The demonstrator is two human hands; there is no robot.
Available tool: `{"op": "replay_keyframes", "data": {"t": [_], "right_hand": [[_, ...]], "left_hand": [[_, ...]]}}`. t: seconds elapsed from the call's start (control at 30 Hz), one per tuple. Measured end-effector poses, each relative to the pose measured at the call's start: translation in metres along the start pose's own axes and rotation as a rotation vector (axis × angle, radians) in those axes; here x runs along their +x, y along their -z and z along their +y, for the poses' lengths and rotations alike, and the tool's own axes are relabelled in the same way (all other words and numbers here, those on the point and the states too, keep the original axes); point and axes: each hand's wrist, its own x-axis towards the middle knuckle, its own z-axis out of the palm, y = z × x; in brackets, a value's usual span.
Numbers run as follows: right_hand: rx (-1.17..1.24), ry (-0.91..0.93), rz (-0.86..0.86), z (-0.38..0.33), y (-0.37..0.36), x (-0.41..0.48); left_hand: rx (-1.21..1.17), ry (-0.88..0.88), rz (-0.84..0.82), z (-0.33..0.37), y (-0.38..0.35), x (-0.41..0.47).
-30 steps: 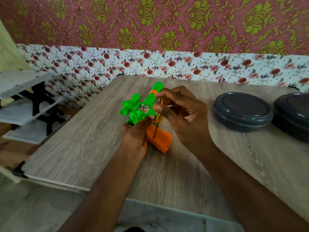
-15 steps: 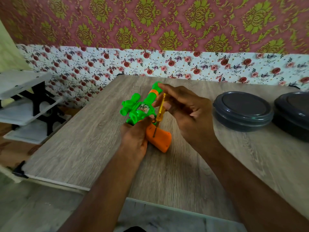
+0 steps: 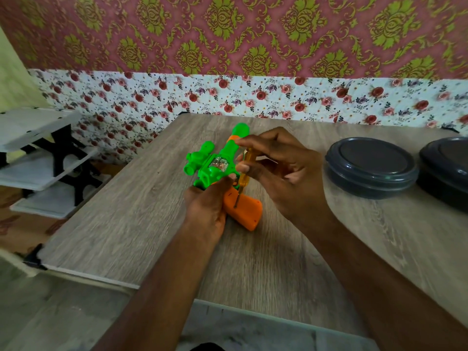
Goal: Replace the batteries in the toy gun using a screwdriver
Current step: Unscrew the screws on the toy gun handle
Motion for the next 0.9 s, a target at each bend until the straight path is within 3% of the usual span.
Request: {"op": "replay_keyframes", "data": {"t": [0.9], "right_hand": [[0.059, -0.057, -0.046, -0.0039, -0.0016, -0.0033]], "left_hand": [[0.030, -0.025, -0.014, 0.0032, -0.0027, -0.0048]]}}
